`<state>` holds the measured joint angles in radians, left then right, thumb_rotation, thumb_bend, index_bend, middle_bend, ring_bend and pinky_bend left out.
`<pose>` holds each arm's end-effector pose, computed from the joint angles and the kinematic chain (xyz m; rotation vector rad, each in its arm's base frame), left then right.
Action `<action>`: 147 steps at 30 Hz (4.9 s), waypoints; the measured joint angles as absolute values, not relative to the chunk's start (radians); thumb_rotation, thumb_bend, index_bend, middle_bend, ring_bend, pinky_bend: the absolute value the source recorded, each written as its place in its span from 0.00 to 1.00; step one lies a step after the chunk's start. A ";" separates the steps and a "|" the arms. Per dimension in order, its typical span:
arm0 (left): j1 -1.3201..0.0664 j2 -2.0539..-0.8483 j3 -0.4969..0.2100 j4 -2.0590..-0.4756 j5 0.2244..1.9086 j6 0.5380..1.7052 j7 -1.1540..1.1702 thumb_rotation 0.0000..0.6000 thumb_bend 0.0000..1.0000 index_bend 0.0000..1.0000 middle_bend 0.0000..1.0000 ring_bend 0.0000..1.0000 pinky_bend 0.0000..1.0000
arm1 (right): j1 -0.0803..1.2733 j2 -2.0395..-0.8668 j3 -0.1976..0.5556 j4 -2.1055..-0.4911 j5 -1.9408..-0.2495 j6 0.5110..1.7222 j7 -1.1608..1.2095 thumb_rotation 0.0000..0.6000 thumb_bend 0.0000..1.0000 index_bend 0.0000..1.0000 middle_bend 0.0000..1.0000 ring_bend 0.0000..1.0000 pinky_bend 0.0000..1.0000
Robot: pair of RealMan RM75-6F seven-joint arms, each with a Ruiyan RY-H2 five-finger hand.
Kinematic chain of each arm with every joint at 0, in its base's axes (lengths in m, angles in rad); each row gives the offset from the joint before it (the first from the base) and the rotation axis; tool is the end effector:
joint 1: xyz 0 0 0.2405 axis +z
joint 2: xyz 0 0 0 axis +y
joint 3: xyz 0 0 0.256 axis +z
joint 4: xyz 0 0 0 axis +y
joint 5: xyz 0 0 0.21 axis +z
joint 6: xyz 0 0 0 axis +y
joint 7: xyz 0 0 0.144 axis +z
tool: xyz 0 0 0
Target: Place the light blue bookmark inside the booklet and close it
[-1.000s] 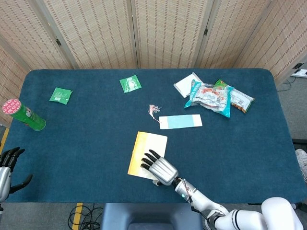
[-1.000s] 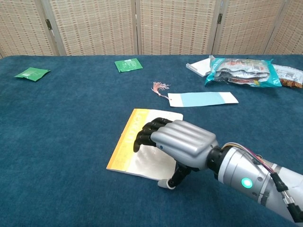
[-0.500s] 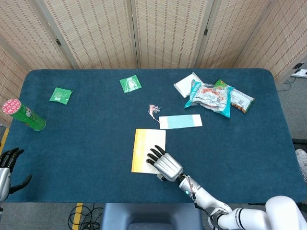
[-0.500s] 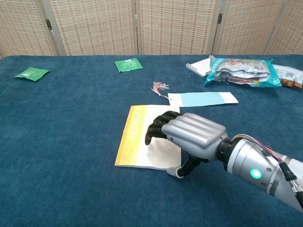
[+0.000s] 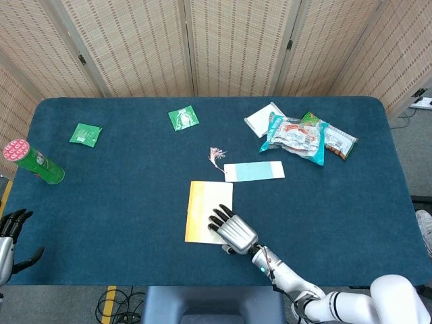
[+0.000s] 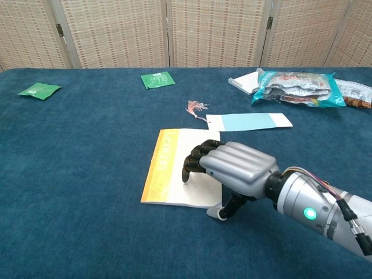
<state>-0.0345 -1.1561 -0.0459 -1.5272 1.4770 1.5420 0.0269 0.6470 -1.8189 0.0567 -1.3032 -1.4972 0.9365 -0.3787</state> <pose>-0.3329 0.1645 0.1638 -1.3257 -0.8455 -0.8328 -0.1315 -0.2642 -0.1107 2.2097 -0.7145 0.9545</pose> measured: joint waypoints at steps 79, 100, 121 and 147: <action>-0.024 -1.172 -0.055 -1.487 1.471 1.547 -0.025 1.00 0.27 0.19 0.16 0.15 0.20 | 0.741 -1.453 -0.071 -1.404 -1.905 1.145 -0.460 1.00 0.44 0.79 0.47 0.26 0.08; -0.007 -1.158 -0.051 -1.495 1.459 1.552 -0.021 1.00 0.27 0.19 0.16 0.15 0.20 | 0.927 -1.640 -0.101 -1.249 -2.093 1.111 -0.269 1.00 0.33 0.62 0.33 0.17 0.08; -0.004 -1.152 -0.056 -1.490 1.458 1.557 -0.026 1.00 0.27 0.19 0.16 0.15 0.20 | 0.908 -1.657 -0.008 -1.368 -1.906 1.062 -0.281 1.00 0.01 0.00 0.00 0.00 0.03; -0.010 -1.159 -0.054 -1.489 1.474 1.552 -0.025 1.00 0.27 0.19 0.16 0.15 0.20 | 0.767 -1.458 0.035 -1.482 -1.590 1.027 -0.336 1.00 0.16 0.00 0.13 0.08 0.15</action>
<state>-0.0103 -1.1589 -0.0537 -1.4892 1.4744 1.5515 -0.0254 0.7671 -1.4575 0.0345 -1.4821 -1.5904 1.0271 -0.3363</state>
